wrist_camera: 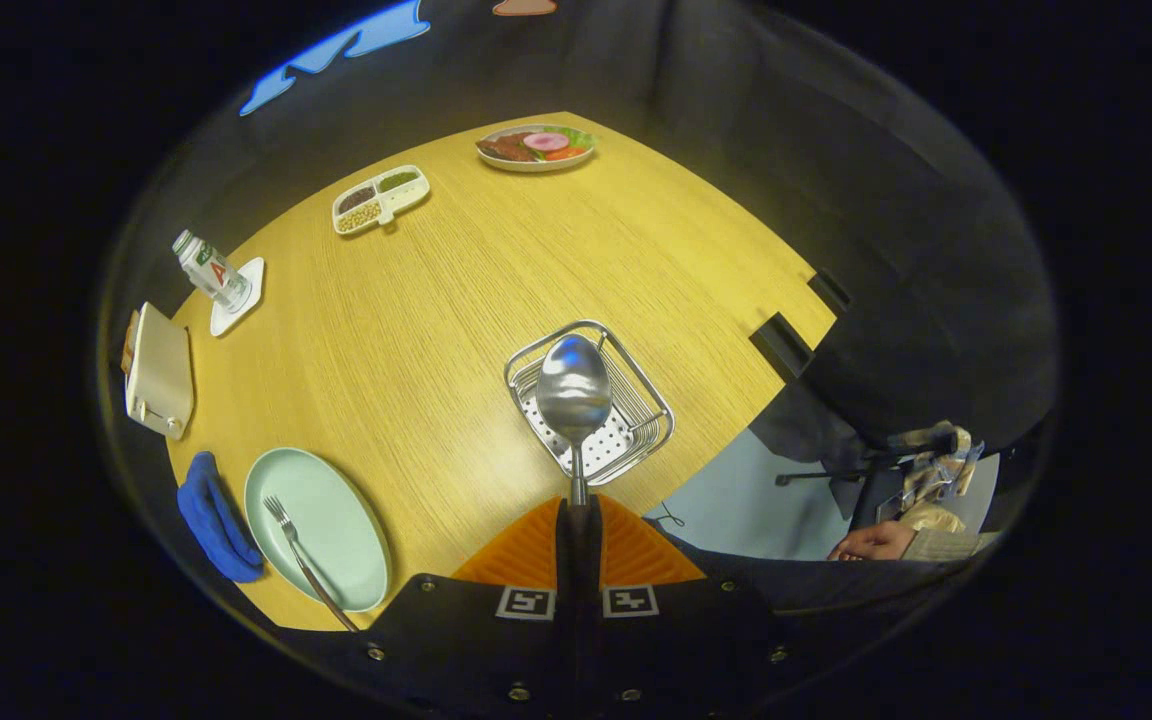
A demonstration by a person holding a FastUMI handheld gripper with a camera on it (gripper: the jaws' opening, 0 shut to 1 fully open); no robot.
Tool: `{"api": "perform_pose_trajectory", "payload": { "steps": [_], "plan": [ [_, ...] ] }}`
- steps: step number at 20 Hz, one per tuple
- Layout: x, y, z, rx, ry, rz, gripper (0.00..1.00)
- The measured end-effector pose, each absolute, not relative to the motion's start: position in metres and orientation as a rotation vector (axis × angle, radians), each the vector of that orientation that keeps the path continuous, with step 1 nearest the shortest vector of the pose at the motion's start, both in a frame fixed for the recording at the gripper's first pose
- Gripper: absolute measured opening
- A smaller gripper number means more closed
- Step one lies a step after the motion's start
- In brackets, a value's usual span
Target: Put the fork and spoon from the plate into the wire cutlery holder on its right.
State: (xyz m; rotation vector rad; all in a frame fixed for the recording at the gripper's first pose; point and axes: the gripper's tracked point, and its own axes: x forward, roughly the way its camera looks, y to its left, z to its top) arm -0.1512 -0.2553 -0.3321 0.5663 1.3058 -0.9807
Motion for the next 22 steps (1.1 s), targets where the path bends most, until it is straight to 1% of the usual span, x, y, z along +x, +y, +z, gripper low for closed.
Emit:
{"api": "perform_pose_trajectory", "payload": {
  "steps": [5,6,7,8,11,12,16,22],
  "plan": [
    [-0.155,-0.257,-0.34,0.603,1.385,-0.938,0.04],
    [-0.155,-0.259,-0.341,0.606,1.396,-0.929,0.07],
    [-0.154,-0.261,-0.341,0.601,1.397,-0.921,0.07],
    [-0.153,-0.265,-0.34,0.593,1.396,-0.92,0.1],
    [-0.141,-0.274,-0.333,0.583,1.359,-0.904,0.1],
    [-0.136,-0.276,-0.332,0.585,1.343,-0.894,0.25],
    [-0.131,-0.281,-0.327,0.534,1.336,-0.878,0.98],
    [-0.119,-0.274,-0.325,0.47,1.328,-0.851,0.97]
  ]
}}
